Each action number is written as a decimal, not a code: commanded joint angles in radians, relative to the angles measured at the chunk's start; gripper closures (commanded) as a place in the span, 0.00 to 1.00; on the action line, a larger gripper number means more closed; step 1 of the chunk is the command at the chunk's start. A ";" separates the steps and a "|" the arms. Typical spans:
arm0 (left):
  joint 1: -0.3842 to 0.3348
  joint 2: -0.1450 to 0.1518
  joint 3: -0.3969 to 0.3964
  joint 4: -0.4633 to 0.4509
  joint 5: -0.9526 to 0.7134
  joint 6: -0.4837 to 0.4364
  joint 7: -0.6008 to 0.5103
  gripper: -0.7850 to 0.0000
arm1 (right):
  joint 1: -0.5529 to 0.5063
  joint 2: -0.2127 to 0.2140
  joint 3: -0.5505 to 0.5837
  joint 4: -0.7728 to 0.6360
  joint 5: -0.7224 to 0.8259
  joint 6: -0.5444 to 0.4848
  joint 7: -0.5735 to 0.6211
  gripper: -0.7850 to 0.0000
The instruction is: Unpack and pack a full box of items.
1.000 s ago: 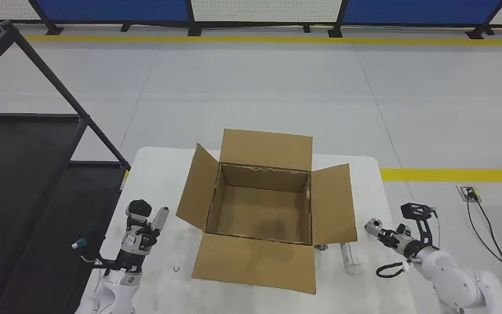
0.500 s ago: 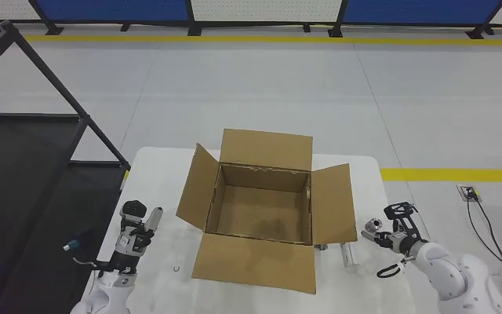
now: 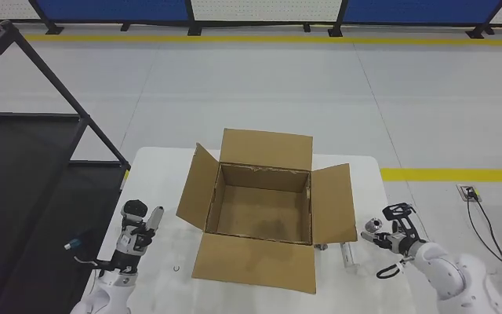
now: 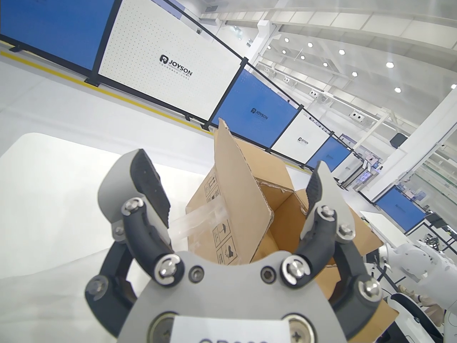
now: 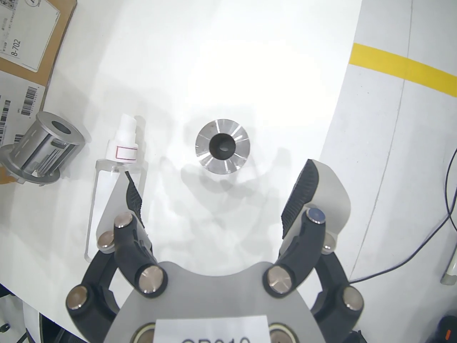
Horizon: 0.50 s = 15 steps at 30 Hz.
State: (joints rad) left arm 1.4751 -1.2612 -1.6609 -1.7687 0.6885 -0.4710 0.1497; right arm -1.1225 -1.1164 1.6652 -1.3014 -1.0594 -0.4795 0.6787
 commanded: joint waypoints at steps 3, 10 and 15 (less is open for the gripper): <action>0.000 0.000 -0.004 0.001 0.004 0.007 0.015 0.00 | -0.028 0.009 0.014 -0.029 0.016 -0.064 -0.019 0.00; -0.008 0.000 -0.002 0.013 0.009 0.006 0.027 0.00 | -0.176 0.016 0.040 -0.209 0.028 -0.069 -0.067 0.00; -0.013 0.002 0.001 0.022 0.019 0.010 -0.001 0.00 | -0.262 0.017 0.012 -0.353 -0.069 0.000 -0.018 0.00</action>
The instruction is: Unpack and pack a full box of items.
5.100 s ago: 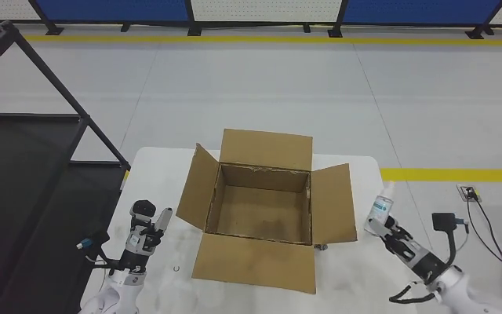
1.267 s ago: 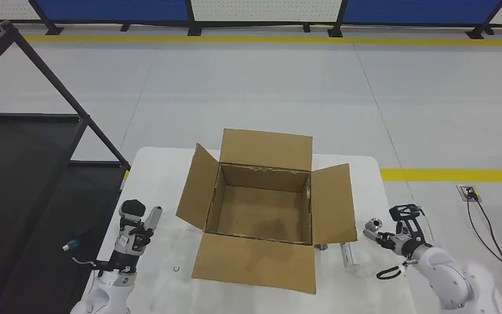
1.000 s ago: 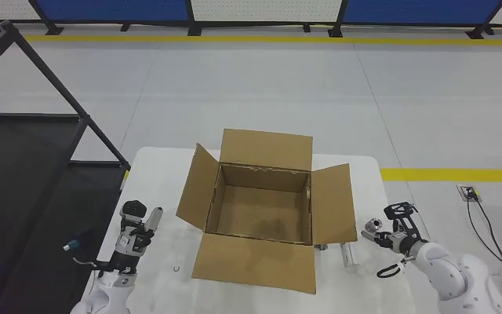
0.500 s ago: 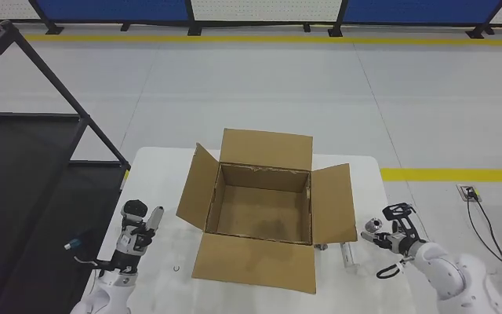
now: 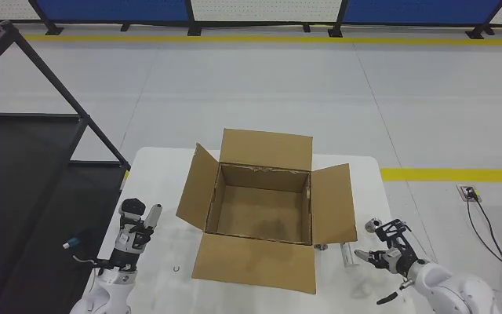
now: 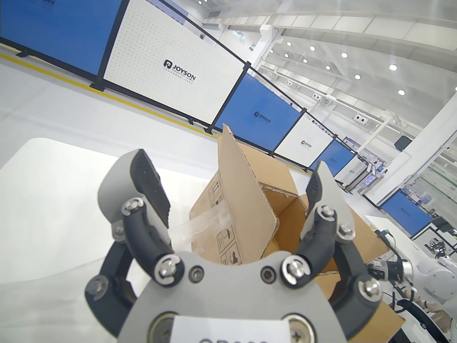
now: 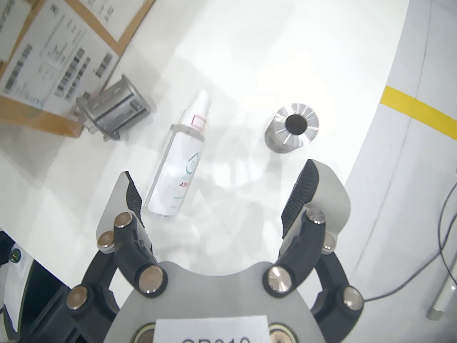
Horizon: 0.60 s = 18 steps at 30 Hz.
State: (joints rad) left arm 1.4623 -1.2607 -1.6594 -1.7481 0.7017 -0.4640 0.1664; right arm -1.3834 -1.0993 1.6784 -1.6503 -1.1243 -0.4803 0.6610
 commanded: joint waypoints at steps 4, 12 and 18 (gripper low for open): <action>0.000 0.002 -0.001 0.002 0.011 0.004 -0.023 0.00 | -0.001 0.000 -0.001 -0.005 -0.004 0.001 -0.001 0.00; 0.006 0.001 -0.003 -0.005 0.005 0.016 -0.022 0.00 | 0.039 -0.005 -0.026 0.050 0.168 -0.041 -0.038 0.00; 0.024 0.001 -0.011 -0.018 0.000 0.015 -0.007 0.00 | 0.079 -0.010 -0.078 0.069 0.296 -0.052 -0.068 0.00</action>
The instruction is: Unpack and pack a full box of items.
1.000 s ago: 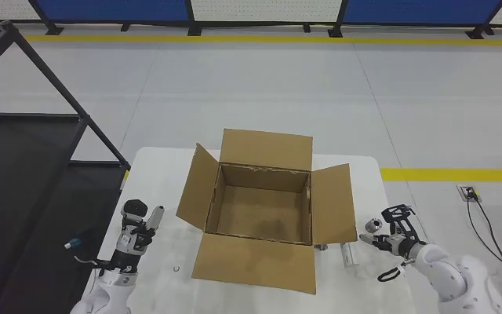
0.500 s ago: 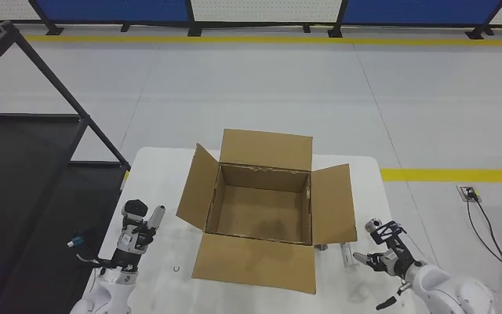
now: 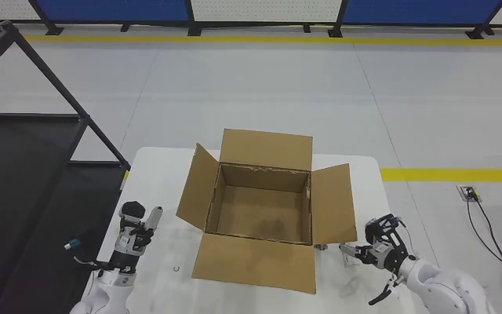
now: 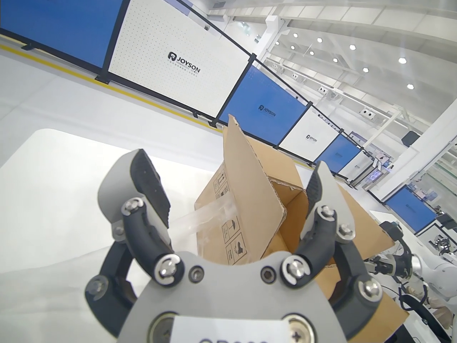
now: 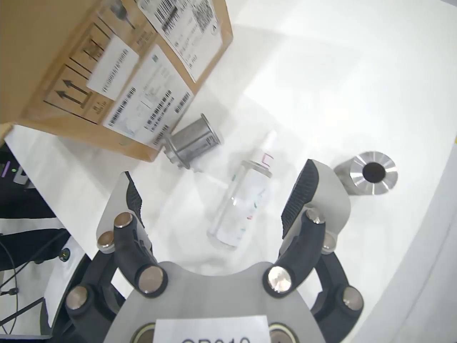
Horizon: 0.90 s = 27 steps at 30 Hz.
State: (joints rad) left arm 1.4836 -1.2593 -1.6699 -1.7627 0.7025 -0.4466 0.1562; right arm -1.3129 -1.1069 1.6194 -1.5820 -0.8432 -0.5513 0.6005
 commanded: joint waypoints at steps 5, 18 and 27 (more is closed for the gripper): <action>0.019 0.000 -0.005 -0.013 -0.003 -0.005 0.019 0.00 | 0.066 -0.015 -0.107 0.034 0.028 0.091 -0.024 0.03; 0.034 -0.001 -0.013 -0.013 -0.006 -0.008 0.041 0.00 | 0.159 -0.024 -0.195 0.114 0.049 0.115 -0.040 1.00; 0.036 0.000 -0.017 -0.013 -0.002 -0.013 0.045 0.00 | 0.166 -0.024 -0.229 0.109 0.052 0.099 -0.062 1.00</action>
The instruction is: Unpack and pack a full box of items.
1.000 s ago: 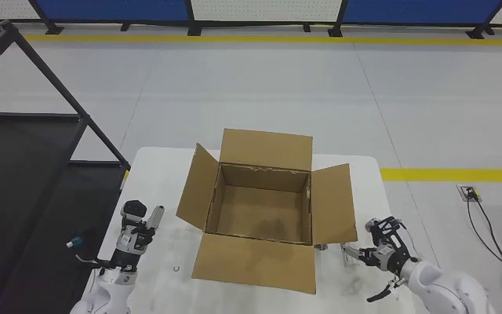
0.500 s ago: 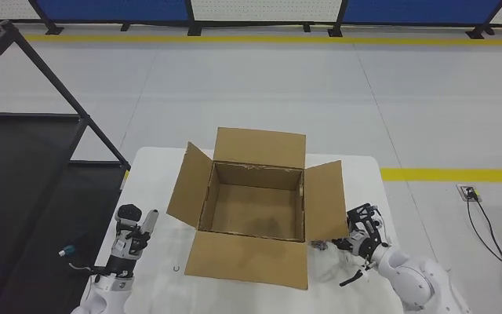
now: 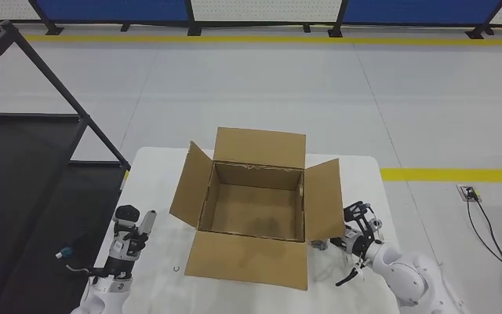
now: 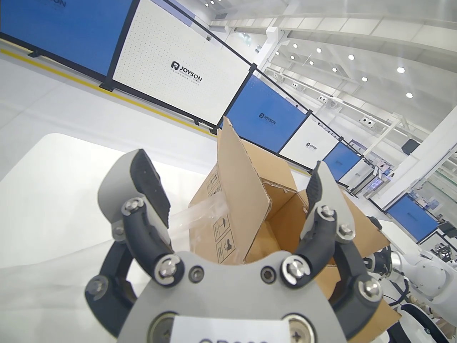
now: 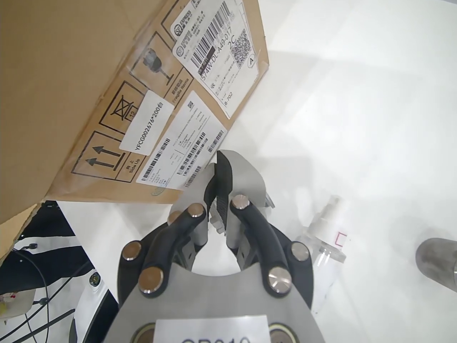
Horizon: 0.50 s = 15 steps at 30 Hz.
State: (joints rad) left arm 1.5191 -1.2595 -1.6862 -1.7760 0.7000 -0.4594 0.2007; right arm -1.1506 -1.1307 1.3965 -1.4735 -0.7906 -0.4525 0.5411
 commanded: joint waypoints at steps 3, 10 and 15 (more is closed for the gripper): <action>0.005 0.000 -0.004 -0.001 0.000 -0.002 0.006 0.00 | 0.016 -0.003 -0.027 0.006 -0.008 0.009 -0.007 1.00; 0.016 0.000 -0.015 -0.001 -0.004 -0.006 0.016 0.00 | 0.054 -0.007 -0.055 0.053 -0.005 0.023 -0.022 1.00; 0.018 0.000 -0.016 0.000 -0.006 -0.006 0.017 0.00 | 0.022 0.008 0.008 0.045 -0.012 -0.010 -0.030 1.00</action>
State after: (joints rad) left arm 1.5372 -1.2592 -1.7024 -1.7775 0.6948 -0.4654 0.2180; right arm -1.1140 -1.1280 1.3828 -1.4188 -0.7957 -0.4540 0.5108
